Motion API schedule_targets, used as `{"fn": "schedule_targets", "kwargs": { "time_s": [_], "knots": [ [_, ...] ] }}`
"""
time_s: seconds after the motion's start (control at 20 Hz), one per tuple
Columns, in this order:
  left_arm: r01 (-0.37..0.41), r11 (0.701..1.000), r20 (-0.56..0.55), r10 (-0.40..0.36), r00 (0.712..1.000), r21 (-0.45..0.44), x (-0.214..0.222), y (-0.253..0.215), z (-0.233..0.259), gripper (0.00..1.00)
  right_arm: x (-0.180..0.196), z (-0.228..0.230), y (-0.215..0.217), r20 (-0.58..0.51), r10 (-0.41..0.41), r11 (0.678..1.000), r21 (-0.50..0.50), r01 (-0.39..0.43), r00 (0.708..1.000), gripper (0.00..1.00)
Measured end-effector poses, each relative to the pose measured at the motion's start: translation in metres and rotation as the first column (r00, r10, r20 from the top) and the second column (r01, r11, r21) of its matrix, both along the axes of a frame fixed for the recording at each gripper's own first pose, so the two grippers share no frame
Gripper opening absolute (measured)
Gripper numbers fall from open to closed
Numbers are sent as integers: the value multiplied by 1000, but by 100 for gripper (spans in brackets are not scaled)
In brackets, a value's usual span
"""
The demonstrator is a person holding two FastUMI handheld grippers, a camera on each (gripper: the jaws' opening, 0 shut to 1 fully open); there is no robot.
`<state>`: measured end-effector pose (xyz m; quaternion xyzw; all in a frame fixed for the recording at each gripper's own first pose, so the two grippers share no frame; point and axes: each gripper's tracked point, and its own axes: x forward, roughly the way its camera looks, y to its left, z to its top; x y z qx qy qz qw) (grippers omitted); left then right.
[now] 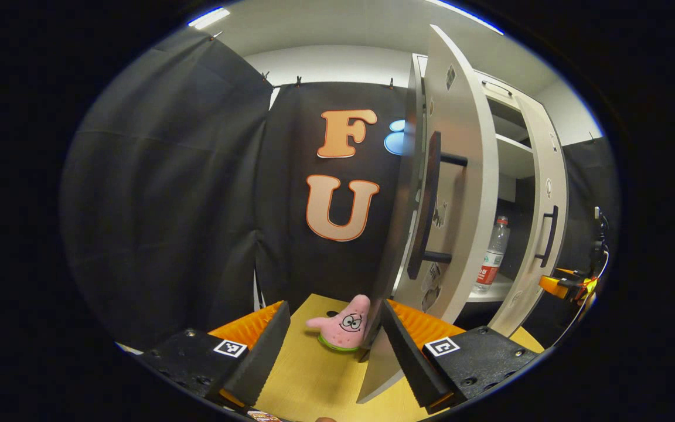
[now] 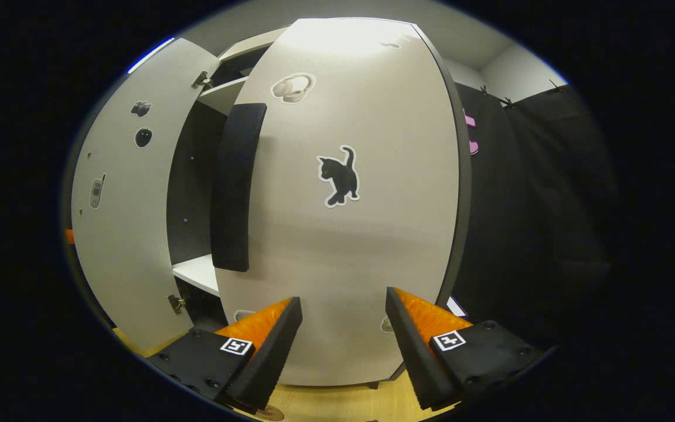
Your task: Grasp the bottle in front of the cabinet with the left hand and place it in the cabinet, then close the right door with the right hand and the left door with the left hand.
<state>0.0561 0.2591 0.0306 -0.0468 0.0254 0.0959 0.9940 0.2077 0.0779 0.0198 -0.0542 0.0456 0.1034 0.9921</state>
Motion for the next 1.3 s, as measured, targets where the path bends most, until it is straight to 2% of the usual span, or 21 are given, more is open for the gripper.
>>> {"fn": "schedule_targets", "kwargs": {
  "time_s": [0.3, 0.4, 0.55, 0.8, 0.95, 1.3],
  "knots": [
    [38, 999, -27, -39, 999, -14, 15, -7, -16, 97, -23, 25, -25, 21, -15, 1000, 2, 15, 1000, 96],
    [50, 999, -36, -50, 998, -13, 17, -9, -17, 93, -30, 35, -33, 38, -26, 1000, 4, 26, 999, 96],
    [50, 999, -41, -50, 998, -7, 18, -9, -18, 95, -40, 42, -42, 51, -37, 999, 12, 36, 998, 96],
    [74, 995, -51, -77, 996, -68, 21, -15, -24, 94, -53, 52, -52, 70, -51, 999, 19, 50, 996, 96],
    [89, 995, -51, -92, 995, -54, 25, -22, -27, 94, -60, 60, -56, 82, -49, 998, 42, 46, 995, 96],
    [210, 977, -70, -212, 975, -42, 38, -83, -31, 94, -77, 72, -67, 122, -44, 998, 44, 39, 992, 96]
  ]
}}
